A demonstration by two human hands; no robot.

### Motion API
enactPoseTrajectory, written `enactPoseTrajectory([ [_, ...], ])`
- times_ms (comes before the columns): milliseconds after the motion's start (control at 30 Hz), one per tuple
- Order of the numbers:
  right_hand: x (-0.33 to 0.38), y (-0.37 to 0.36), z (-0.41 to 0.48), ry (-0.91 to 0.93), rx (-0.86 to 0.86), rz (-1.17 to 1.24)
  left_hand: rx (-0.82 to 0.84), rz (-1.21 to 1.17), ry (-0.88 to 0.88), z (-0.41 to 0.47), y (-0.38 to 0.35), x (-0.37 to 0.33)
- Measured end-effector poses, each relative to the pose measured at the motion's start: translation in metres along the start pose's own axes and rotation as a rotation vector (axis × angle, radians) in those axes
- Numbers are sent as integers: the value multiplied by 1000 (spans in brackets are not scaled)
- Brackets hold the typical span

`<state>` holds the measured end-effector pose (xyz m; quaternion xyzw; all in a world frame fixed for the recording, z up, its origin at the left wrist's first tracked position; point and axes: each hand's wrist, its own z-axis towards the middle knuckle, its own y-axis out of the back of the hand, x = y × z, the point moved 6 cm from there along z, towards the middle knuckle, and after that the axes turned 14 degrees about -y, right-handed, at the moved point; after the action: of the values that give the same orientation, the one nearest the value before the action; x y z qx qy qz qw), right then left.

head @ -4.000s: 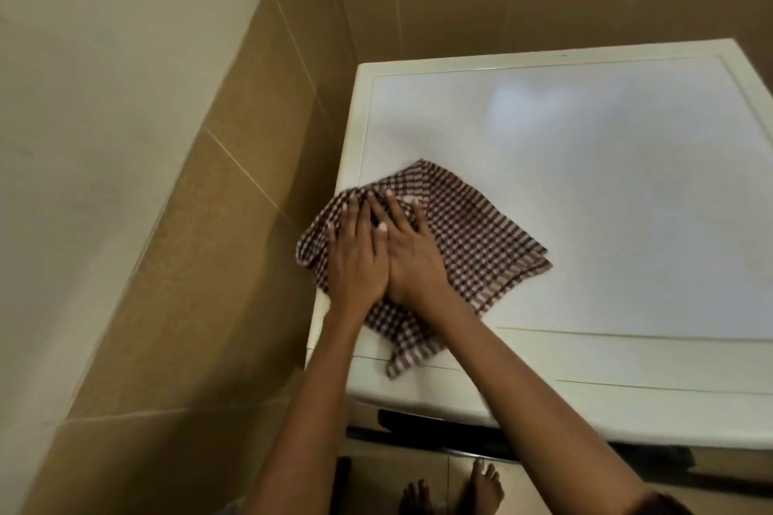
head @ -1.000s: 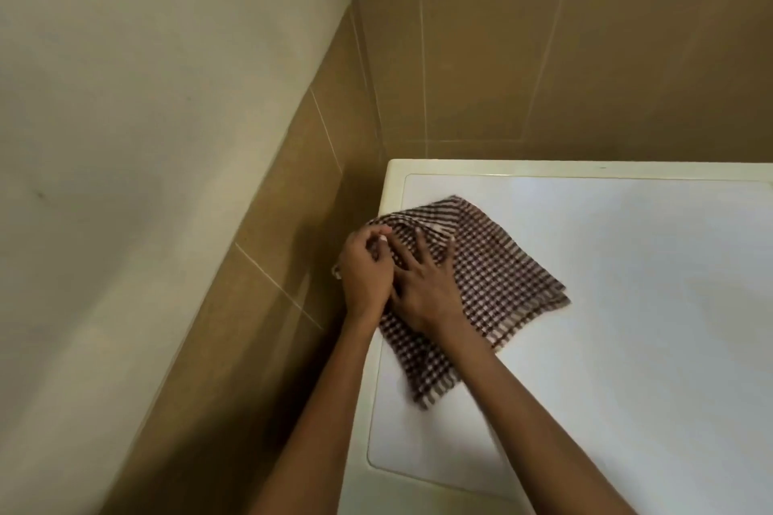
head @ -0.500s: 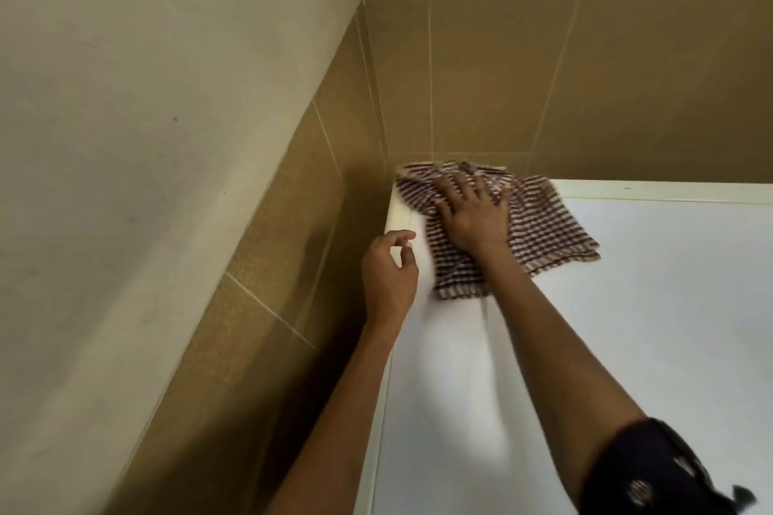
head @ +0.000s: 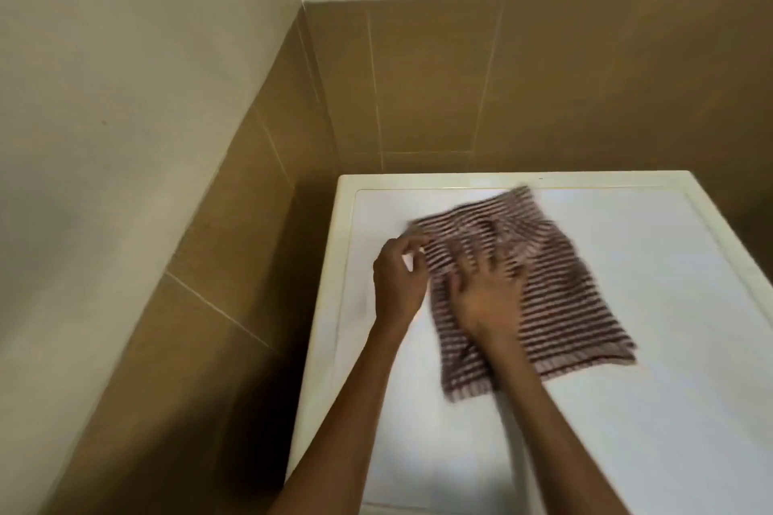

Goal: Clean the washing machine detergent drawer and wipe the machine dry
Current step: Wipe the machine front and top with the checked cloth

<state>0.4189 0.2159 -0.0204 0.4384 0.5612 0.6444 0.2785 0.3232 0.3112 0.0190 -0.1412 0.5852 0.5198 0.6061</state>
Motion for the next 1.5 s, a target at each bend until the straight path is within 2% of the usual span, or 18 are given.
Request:
enactPoseTrajectory([
  [67, 41, -6, -54, 234, 65, 108, -67, 48, -31, -5, 2, -2],
  [133, 69, -12, -98, 493, 116, 89, -101, 118, -34, -10, 4, -1],
  [200, 67, -13, -102, 632, 164, 55, -93, 129, -2, -18, 3, -3],
  [300, 22, -6, -58, 583, 131, 68, -54, 133, 1, -36, -3, -16],
  [400, -54, 10, -6, 377, 33, -35, -16, 107, -8, -58, -16, -22],
  [500, -128, 28, 19, 106, 20, -76, 2, 116, -29, -81, -29, -28],
  [600, -139, 29, 0, -60, 58, -64, -19, 105, -15, -99, -34, -33],
  [667, -110, 21, -30, -2, 85, -42, -54, 110, -18, -106, -30, -39],
  [833, -25, 3, -131, 469, 158, -37, -89, 183, 69, -124, -20, -43],
  [933, -28, 10, -149, 646, 204, -19, -133, 234, 124, -143, -16, -39],
  [967, -40, 11, -145, 675, 247, 7, -131, 208, 136, -148, -19, -41],
  [1033, -70, 15, -138, 704, 223, 40, -89, 137, 115, -153, -31, -49],
  [1100, -114, 24, -123, 663, 174, 28, -25, 124, 38, -154, -51, -61],
  [1167, -171, 35, -98, 535, 125, -3, 26, 145, -60, -158, -72, -72],
  [1300, -276, 67, -56, 158, 54, -119, 240, 273, -184, -176, -112, -78],
  [1367, -290, 68, -56, -16, 77, -141, 282, 278, -160, -185, -120, -73],
  [1400, -286, 67, -62, -46, 78, -143, 265, 280, -159, -187, -121, -71],
  [1500, -250, 59, -99, 72, 108, -142, 249, 321, -171, -189, -122, -67],
])
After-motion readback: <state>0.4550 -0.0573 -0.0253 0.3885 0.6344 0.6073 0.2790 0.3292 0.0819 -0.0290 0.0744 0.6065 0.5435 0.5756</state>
